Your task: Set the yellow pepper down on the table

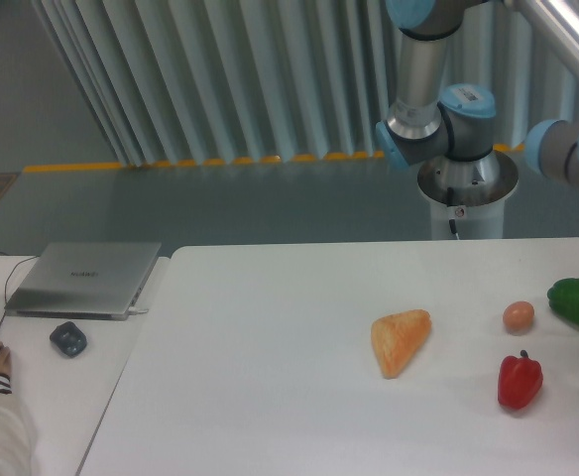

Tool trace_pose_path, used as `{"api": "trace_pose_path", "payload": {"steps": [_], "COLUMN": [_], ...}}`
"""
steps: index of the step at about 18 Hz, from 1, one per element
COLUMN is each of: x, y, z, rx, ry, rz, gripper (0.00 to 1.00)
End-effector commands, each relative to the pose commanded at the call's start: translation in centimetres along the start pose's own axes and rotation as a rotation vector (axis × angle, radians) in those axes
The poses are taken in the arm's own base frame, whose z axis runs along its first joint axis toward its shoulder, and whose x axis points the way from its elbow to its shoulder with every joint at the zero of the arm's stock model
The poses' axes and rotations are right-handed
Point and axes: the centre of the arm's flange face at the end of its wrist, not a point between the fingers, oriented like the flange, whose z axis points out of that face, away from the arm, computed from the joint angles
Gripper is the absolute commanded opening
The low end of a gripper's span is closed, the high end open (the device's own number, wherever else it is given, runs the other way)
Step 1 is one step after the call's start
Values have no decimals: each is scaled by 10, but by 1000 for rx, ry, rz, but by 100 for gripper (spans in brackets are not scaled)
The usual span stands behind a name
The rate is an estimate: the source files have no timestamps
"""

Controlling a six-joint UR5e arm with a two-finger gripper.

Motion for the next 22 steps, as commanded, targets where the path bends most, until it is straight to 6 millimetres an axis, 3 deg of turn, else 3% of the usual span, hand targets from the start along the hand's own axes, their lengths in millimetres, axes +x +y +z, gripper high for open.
{"api": "trace_pose_path", "payload": {"steps": [5,12,16,20,22], "x": [-2,-4,4,8,8], "y": [14,22,69,93,94], "z": [6,32,65,86,92], "rx": [-163,-242,-238,-239,-238], "ry": [42,128,174,203,205], "rz": [188,354,280,253,249], "gripper": [100,100,100,100,100]}}
